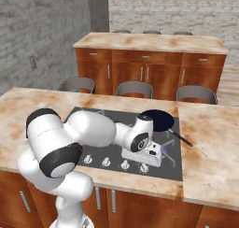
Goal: Turn off the front right burner of the stove.
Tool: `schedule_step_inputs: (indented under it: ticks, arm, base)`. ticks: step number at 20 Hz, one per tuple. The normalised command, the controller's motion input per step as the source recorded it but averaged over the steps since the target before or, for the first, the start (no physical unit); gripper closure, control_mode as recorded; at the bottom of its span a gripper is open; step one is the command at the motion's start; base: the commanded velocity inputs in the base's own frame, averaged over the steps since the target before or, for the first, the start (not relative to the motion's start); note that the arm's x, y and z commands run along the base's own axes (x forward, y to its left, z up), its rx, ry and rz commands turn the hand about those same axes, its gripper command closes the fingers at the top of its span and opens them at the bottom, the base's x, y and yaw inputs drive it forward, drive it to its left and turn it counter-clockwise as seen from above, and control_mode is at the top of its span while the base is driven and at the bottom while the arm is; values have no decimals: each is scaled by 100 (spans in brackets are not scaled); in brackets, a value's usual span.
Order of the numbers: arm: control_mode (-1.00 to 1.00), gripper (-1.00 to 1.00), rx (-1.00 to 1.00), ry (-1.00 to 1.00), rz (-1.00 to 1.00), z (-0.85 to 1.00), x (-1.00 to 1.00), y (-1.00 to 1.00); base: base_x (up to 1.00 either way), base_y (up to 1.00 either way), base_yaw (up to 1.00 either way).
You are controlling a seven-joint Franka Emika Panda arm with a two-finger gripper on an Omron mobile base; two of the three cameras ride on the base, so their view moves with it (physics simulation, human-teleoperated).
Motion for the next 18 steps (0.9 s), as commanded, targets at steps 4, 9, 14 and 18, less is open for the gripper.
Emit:
schedule_step_inputs:
  ticks: [4, 9, 14, 18]
  arm:
    - [-100, 100, 10, 0, -43, -3, -29, 27]
    - [-100, 100, 9, 0, -44, -14, -25, 35]
    - [-100, 100, 4, 0, -40, -6, -5, 29]
    - [-100, 100, 0, 0, -37, -2, -16, 33]
  base:
    - [0, 0, 0]
    - [0, 0, 0]
    - [0, 0, 0]
    - [0, 0, 0]
